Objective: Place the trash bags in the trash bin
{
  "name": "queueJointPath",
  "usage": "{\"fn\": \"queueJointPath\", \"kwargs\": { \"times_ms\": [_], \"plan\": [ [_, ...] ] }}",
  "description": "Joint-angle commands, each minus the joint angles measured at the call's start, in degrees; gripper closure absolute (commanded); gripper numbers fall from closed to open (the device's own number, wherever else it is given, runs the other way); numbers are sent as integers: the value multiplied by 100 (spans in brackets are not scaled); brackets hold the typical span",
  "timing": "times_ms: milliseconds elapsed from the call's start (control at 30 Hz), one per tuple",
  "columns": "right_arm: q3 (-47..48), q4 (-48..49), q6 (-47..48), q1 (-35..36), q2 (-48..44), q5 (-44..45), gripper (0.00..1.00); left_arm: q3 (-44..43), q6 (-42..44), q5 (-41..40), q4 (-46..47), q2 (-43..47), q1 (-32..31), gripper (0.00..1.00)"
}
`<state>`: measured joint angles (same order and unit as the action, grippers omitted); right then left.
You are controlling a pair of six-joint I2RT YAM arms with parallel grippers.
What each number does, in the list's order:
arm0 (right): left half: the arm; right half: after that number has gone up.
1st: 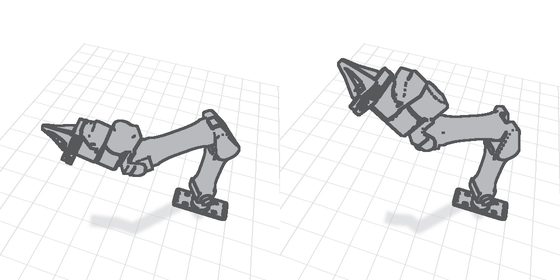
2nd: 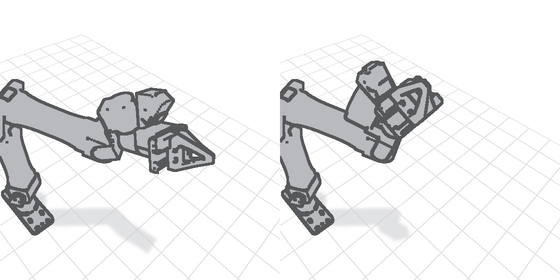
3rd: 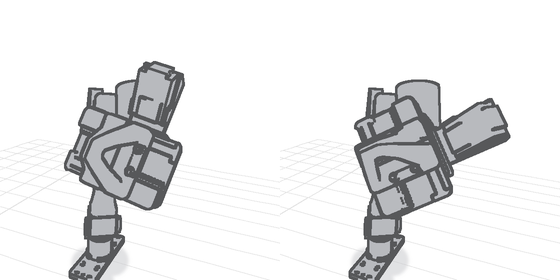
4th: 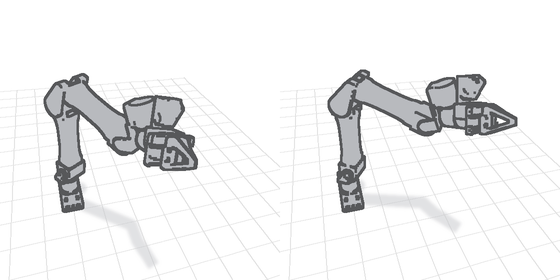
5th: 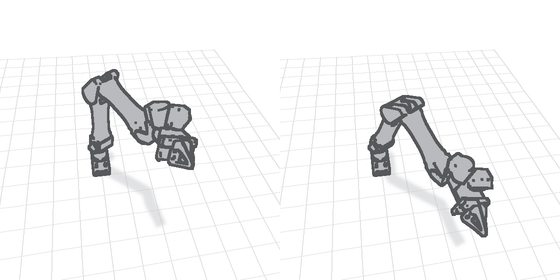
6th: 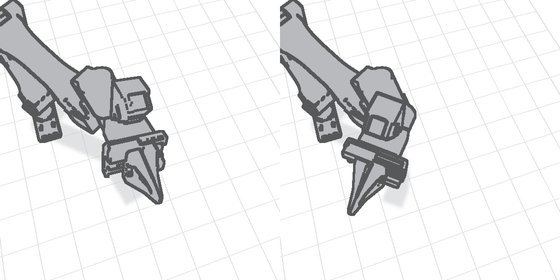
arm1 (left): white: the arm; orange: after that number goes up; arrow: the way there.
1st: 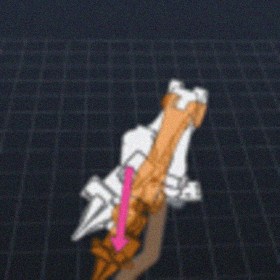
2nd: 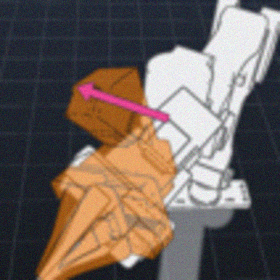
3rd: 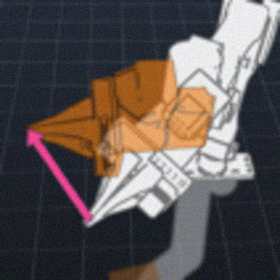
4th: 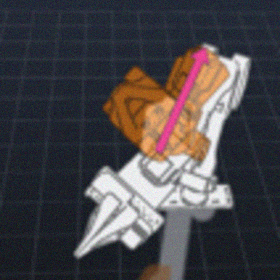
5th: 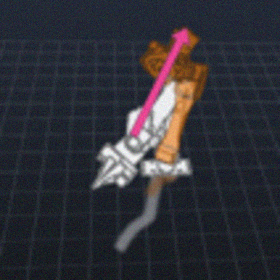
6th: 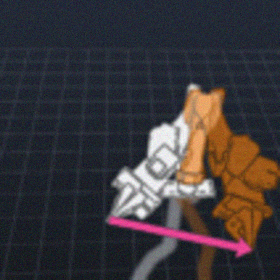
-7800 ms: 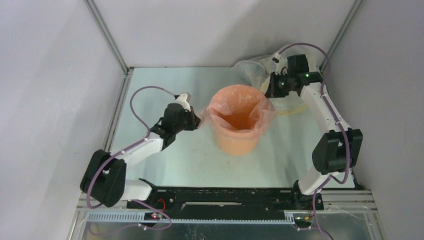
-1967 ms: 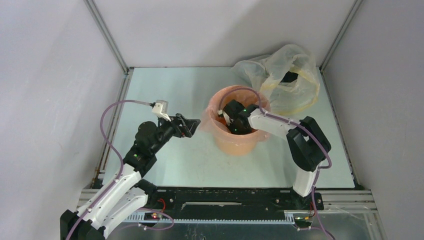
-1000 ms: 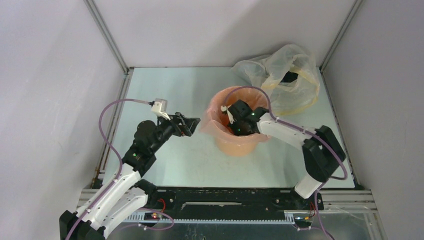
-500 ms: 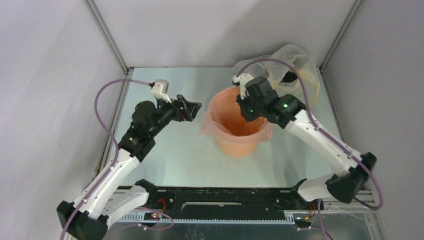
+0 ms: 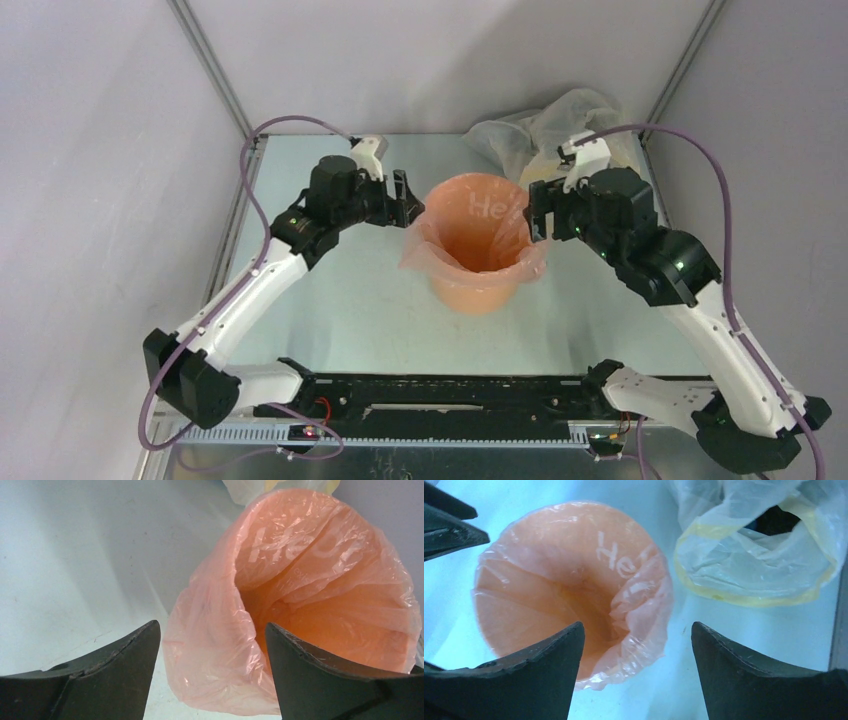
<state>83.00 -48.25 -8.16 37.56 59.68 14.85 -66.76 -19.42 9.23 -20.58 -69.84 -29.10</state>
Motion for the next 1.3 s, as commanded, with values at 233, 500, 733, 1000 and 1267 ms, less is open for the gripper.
{"fn": "queueJointPath", "kwargs": {
  "times_ms": [233, 500, 733, 1000, 1267],
  "plan": [
    [-868, 536, -311, -768, -783, 601, 19, -1353, 370, -352, -1098, -1050, -416, 33],
    [-1364, 801, -379, -1129, -1171, 500, 18, -1992, 550, -812, -1631, -1707, -685, 50],
    [-1713, 1109, -611, -1246, -987, 418, 18, -2381, 653, -1745, -1902, -1857, -731, 96],
    [-2375, 2075, -847, -1344, -1152, 328, 17, -2961, 808, -2141, -2099, -2071, -434, 100],
    [-3604, 3428, -661, -1414, -1606, 211, 12, -3349, 802, -2117, -1987, -2356, 68, 91]
  ]
}}
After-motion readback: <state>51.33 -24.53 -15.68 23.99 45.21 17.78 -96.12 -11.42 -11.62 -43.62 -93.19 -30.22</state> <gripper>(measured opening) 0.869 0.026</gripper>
